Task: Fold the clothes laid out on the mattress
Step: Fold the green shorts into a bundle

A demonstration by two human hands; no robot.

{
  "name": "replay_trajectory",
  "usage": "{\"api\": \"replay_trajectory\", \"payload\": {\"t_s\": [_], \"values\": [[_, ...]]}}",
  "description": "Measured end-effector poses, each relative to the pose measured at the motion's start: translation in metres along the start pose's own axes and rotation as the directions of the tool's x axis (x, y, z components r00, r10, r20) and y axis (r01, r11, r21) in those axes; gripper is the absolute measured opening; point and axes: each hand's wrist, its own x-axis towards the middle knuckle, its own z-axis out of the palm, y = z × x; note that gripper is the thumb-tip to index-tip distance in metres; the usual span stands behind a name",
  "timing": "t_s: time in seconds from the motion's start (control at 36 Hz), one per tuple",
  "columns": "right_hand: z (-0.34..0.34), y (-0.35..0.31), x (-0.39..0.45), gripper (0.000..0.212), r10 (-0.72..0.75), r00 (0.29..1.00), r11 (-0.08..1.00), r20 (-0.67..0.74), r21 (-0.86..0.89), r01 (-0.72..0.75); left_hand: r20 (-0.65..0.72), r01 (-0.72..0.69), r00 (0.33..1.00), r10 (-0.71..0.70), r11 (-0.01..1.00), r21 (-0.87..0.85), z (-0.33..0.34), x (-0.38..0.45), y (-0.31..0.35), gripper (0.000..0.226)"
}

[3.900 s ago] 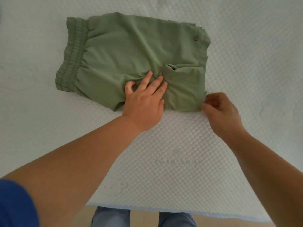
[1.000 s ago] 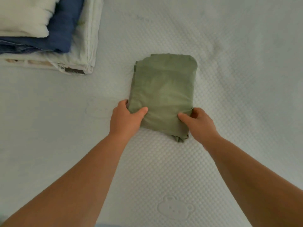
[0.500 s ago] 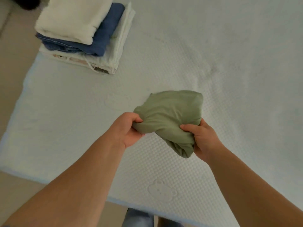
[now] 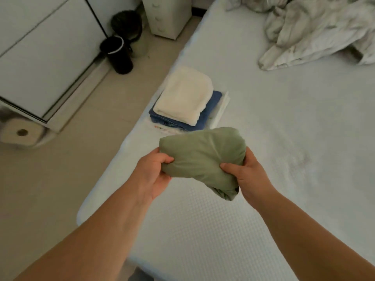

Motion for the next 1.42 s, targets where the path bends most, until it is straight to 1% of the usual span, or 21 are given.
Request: {"api": "replay_trajectory", "payload": {"t_s": [0.11, 0.22, 0.33, 0.42, 0.53, 0.61, 0.67, 0.75, 0.81, 0.86, 0.89, 0.94, 0.97, 1.03, 1.11, 1.17, 1.19, 1.28, 1.31, 1.36, 1.42], "values": [[0.059, -0.039, 0.067, 0.047, -0.139, 0.989, 0.988, -0.055, -0.075, 0.135, 0.076, -0.122, 0.990, 0.120, 0.992, 0.031, -0.004, 0.060, 0.079, 0.049], [0.105, -0.072, 0.134, 0.047, -0.243, 0.958, 0.969, -0.153, -0.075, 0.234, 0.189, -0.159, 0.970, 0.151, 0.987, 0.024, 0.002, 0.129, 0.146, 0.052], [0.126, -0.079, 0.194, 0.049, -0.270, 0.932, 0.963, -0.244, -0.063, 0.262, 0.276, -0.170, 0.949, 0.154, 0.985, 0.032, 0.004, 0.199, 0.177, 0.057], [0.128, -0.059, 0.233, 0.045, -0.166, 0.934, 0.986, -0.318, -0.022, 0.167, 0.239, -0.103, 0.968, 0.077, 0.990, 0.100, -0.002, 0.251, 0.170, 0.050], [0.128, -0.007, 0.265, 0.032, 0.088, 0.910, 0.983, -0.405, -0.114, -0.145, 0.043, 0.015, 0.999, -0.034, 0.927, 0.374, -0.030, 0.300, 0.133, 0.041], [0.130, 0.016, 0.273, 0.041, 0.057, 0.869, 0.954, -0.492, -0.230, -0.193, -0.008, -0.097, 0.991, 0.132, 0.763, 0.639, -0.044, 0.309, 0.116, 0.045], [0.131, 0.018, 0.272, 0.055, -0.042, 0.845, 0.914, -0.533, -0.362, -0.183, 0.053, -0.226, 0.956, 0.290, 0.605, 0.763, -0.045, 0.302, 0.118, 0.052], [0.129, 0.012, 0.267, 0.068, -0.202, 0.817, 0.780, -0.539, -0.593, -0.199, 0.240, -0.426, 0.840, 0.486, 0.319, 0.847, -0.046, 0.294, 0.127, 0.064], [0.132, 0.004, 0.267, 0.066, -0.347, 0.828, 0.689, -0.440, -0.719, -0.094, 0.390, -0.573, 0.730, 0.561, 0.192, 0.797, -0.035, 0.293, 0.138, 0.061], [0.136, -0.001, 0.272, 0.062, -0.405, 0.862, 0.555, -0.305, -0.832, -0.033, 0.568, -0.669, 0.653, 0.500, 0.030, 0.743, -0.018, 0.298, 0.141, 0.057], [0.137, 0.000, 0.274, 0.063, -0.383, 0.887, 0.483, -0.258, -0.874, -0.045, 0.634, -0.670, 0.654, 0.413, -0.074, 0.739, -0.012, 0.302, 0.137, 0.057], [0.137, 0.015, 0.276, 0.072, -0.298, 0.929, 0.383, -0.221, -0.919, -0.096, 0.646, -0.600, 0.739, 0.191, -0.252, 0.760, -0.014, 0.316, 0.121, 0.058], [0.136, 0.025, 0.275, 0.075, -0.265, 0.940, 0.364, -0.215, -0.925, -0.109, 0.612, -0.563, 0.784, 0.104, -0.295, 0.772, -0.021, 0.322, 0.112, 0.060], [0.133, 0.048, 0.269, 0.081, -0.258, 0.949, 0.363, -0.183, -0.928, -0.081, 0.588, -0.552, 0.808, 0.047, -0.291, 0.782, -0.041, 0.330, 0.093, 0.065], [0.127, 0.067, 0.264, 0.086, -0.292, 0.946, 0.438, -0.142, -0.899, 0.001, 0.650, -0.612, 0.752, 0.110, -0.249, 0.750, -0.058, 0.335, 0.079, 0.072], [0.124, 0.066, 0.266, 0.079, -0.313, 0.938, 0.527, -0.149, -0.849, 0.041, 0.654, -0.635, 0.737, 0.175, -0.156, 0.757, -0.058, 0.337, 0.081, 0.075], [0.123, 0.064, 0.268, 0.073, -0.319, 0.934, 0.579, -0.164, -0.814, 0.055, 0.637, -0.639, 0.739, 0.219, -0.070, 0.766, -0.057, 0.337, 0.083, 0.078], [0.118, 0.054, 0.267, 0.058, -0.349, 0.892, 0.752, -0.287, -0.654, 0.084, 0.519, -0.605, 0.778, 0.355, 0.199, 0.771, -0.053, 0.333, 0.093, 0.085], [0.115, 0.051, 0.266, 0.058, -0.359, 0.871, 0.777, -0.335, -0.625, 0.079, 0.482, -0.599, 0.779, 0.401, 0.245, 0.763, -0.052, 0.332, 0.096, 0.087], [0.107, 0.044, 0.267, 0.069, -0.321, 0.843, 0.815, -0.431, -0.580, 0.013, 0.426, -0.574, 0.771, 0.473, 0.227, 0.787, -0.050, 0.334, 0.103, 0.091], [0.097, 0.037, 0.272, 0.095, -0.138, 0.828, 0.880, -0.543, -0.450, -0.148, 0.306, -0.426, 0.860, 0.408, 0.245, 0.871, -0.048, 0.342, 0.110, 0.106]]}}
